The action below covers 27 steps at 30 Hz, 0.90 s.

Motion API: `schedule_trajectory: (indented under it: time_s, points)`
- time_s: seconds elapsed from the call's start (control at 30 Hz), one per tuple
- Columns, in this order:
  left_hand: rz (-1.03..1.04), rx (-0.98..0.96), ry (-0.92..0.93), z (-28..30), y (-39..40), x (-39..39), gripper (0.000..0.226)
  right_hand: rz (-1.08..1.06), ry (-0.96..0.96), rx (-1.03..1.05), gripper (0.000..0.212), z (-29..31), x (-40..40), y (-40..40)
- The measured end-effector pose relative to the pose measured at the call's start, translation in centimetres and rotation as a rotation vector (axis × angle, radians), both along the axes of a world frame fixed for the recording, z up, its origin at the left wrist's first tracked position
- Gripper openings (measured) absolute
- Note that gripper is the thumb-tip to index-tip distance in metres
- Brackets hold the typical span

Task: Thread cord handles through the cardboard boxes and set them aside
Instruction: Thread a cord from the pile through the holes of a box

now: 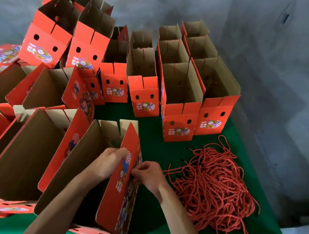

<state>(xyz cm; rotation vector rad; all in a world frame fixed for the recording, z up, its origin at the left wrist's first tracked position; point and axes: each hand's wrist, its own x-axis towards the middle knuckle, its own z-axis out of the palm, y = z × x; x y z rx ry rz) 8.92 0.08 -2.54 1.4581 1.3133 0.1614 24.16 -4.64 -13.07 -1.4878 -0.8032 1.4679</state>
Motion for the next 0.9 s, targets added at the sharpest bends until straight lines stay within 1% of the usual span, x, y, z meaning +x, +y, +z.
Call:
schedule_trajectory:
  time_s: [0.13, 0.2, 0.3, 0.37, 0.43, 0.5, 0.6, 0.63, 0.7, 0.77, 0.8, 0.87, 0.9]
  points:
    - [0.000, -0.011, -0.046, -0.4, 0.1, -0.5, 0.043, -0.063, 0.027, 0.043, 0.011, -1.3, -0.1, -0.8]
    - [-0.006, -0.035, -0.060, -0.7, 0.3, -0.8, 0.052, -0.133, 0.063, 0.064, 0.007, -1.6, 0.1, -1.0]
    - [0.007, -0.074, -0.059, -1.4, 0.8, -1.2, 0.062, -0.245, 0.150, 0.087, 0.010, -1.7, 0.3, -1.0]
    - [0.031, -0.085, -0.031, -2.0, 1.1, -1.5, 0.060, -0.294, 0.216, 0.113, 0.009, -1.6, 0.3, -1.0]
    - [0.081, -0.098, -0.013, -2.4, 1.6, -1.5, 0.052, -0.318, 0.273, 0.138, 0.008, -1.5, 0.3, -1.1]
    - [0.130, -0.104, 0.004, -2.6, 1.9, -1.3, 0.045, -0.306, 0.256, 0.151, 0.008, -1.6, 0.1, -1.1]
    - [0.221, -0.178, 0.046, -2.6, 2.7, -0.3, 0.035, -0.278, 0.122, 0.151, 0.009, -1.9, -0.4, -0.9]
    - [0.199, -0.202, 0.051, -2.2, 2.5, -0.2, 0.034, -0.277, 0.078, 0.151, 0.009, -1.9, -0.5, -0.8]
    - [0.135, -0.213, 0.014, -1.9, 2.1, -0.2, 0.035, -0.284, 0.039, 0.161, 0.010, -1.9, -0.6, -0.5]
    - [0.165, -0.201, -0.057, -1.9, 1.8, 0.6, 0.035, -0.301, 0.060, 0.163, 0.011, -1.8, -0.7, -0.2]
    - [0.215, -0.235, -0.142, -1.7, 1.4, 1.2, 0.037, -0.311, 0.075, 0.160, 0.012, -1.9, -0.8, -0.1]
    - [0.294, -0.294, -0.269, -1.7, 0.9, 1.5, 0.051, -0.335, 0.088, 0.166, 0.013, -2.1, -1.2, -0.2]
    - [0.311, -0.311, -0.282, -1.8, 0.7, 1.0, 0.059, -0.344, 0.078, 0.178, 0.014, -2.1, -1.4, -0.2]
